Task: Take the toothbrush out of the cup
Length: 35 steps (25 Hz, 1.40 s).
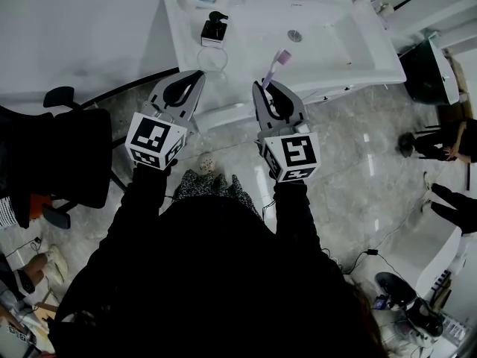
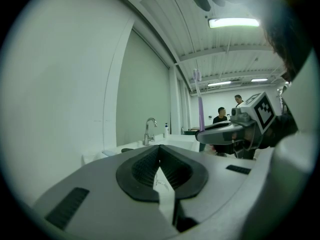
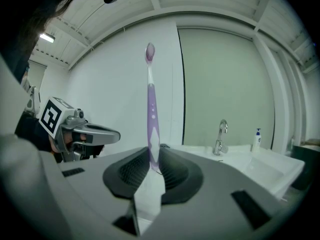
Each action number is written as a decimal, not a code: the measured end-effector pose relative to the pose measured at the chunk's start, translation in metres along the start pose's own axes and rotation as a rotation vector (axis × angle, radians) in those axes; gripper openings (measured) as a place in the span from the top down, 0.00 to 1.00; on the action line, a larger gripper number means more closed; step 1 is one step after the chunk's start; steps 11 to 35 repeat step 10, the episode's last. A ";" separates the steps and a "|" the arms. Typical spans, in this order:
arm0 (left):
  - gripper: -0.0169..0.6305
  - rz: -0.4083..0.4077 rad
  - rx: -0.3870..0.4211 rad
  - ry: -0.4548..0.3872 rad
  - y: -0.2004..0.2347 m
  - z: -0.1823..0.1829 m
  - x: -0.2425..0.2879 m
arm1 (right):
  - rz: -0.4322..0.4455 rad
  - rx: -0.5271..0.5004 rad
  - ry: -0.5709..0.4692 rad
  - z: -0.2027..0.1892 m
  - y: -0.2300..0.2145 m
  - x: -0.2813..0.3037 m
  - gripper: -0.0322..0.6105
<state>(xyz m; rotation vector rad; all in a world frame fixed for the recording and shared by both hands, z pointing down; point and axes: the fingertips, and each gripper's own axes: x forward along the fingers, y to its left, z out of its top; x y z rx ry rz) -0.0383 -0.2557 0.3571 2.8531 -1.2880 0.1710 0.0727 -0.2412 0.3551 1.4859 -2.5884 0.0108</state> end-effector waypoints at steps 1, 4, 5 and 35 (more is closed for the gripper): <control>0.96 0.001 -0.001 -0.001 0.001 0.000 0.000 | 0.001 -0.001 0.000 0.000 0.001 0.000 0.85; 0.96 0.003 -0.003 -0.003 0.003 -0.001 -0.002 | 0.002 -0.003 0.002 0.000 0.002 0.002 0.85; 0.96 0.004 -0.003 -0.004 0.004 -0.001 -0.003 | 0.003 -0.004 0.005 -0.001 0.003 0.002 0.85; 0.96 0.012 -0.007 -0.007 0.008 -0.002 -0.006 | 0.005 -0.007 0.010 -0.003 0.005 0.003 0.85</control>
